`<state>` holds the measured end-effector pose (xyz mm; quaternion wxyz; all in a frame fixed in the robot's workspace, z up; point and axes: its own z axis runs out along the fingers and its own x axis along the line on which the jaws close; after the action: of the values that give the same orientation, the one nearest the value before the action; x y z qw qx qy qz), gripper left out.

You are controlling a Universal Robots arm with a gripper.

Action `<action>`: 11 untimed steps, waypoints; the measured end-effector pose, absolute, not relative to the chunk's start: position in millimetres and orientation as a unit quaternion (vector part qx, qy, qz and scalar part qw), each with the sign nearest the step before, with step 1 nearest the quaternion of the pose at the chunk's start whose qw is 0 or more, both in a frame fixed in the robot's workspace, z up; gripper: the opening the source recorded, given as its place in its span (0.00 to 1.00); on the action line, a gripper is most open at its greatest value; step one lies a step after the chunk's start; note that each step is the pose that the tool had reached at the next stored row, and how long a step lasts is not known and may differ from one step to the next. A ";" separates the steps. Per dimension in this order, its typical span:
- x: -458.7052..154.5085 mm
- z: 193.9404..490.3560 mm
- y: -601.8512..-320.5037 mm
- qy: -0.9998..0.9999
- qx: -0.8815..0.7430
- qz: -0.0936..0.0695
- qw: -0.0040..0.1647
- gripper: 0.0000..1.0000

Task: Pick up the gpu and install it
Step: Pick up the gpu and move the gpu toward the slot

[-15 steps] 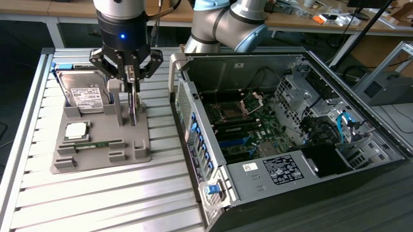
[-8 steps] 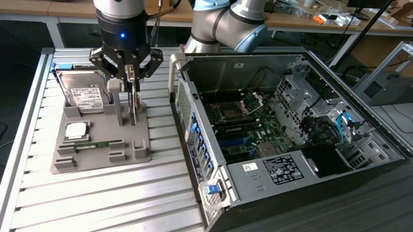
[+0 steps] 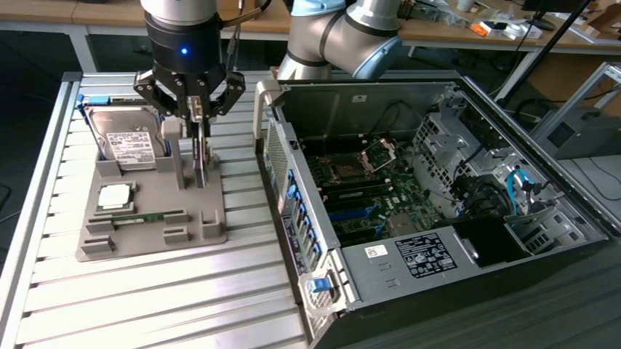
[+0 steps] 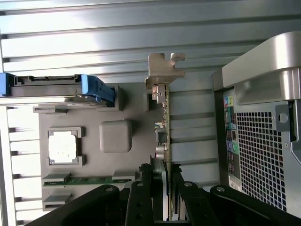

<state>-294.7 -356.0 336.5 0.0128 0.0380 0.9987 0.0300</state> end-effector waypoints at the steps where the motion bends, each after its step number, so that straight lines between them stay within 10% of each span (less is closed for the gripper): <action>1: -294.7 337.0 -356.0 0.999 0.038 0.030 0.013 0.27; 11: -294.7 339.9 -356.0 0.999 0.038 0.030 0.013 0.27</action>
<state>-294.7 -356.0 339.9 0.0128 0.0380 0.9987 0.0300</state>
